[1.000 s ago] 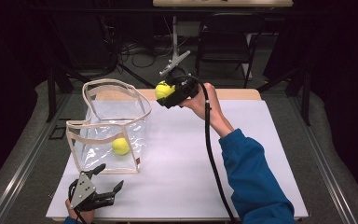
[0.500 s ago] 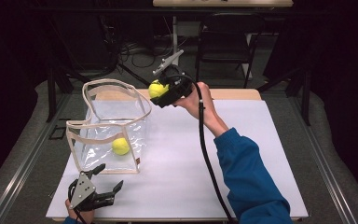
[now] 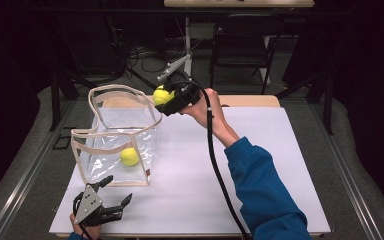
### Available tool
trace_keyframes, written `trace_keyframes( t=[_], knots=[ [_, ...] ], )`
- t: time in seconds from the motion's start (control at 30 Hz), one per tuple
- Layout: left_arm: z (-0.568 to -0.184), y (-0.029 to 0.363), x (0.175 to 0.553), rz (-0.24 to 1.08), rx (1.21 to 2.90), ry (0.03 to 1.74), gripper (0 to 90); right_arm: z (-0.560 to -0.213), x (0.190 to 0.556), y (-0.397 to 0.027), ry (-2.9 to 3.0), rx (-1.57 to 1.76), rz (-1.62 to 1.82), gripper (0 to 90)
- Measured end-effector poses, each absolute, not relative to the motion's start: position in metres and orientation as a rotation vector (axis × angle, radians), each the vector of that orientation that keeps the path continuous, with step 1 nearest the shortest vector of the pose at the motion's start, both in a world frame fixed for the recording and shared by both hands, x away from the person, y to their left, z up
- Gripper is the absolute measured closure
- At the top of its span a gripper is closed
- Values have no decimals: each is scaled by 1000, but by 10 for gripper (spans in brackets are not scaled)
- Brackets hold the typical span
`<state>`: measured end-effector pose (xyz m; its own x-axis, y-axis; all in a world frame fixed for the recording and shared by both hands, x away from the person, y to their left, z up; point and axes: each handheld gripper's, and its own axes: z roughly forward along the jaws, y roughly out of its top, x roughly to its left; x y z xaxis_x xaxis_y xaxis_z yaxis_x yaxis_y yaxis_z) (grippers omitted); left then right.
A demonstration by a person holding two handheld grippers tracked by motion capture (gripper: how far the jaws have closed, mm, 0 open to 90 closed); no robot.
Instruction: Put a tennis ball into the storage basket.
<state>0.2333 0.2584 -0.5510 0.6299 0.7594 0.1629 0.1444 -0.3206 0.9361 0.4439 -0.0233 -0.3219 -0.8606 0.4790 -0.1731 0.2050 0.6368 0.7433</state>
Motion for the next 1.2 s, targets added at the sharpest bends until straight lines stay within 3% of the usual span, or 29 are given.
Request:
trace_keyframes(
  t=[1.2],
  knots=[
    [-551, 259, 233, 745, 1812, 731, 159, -329, 445, 4, 2510, 512, 1125, 264]
  ],
)
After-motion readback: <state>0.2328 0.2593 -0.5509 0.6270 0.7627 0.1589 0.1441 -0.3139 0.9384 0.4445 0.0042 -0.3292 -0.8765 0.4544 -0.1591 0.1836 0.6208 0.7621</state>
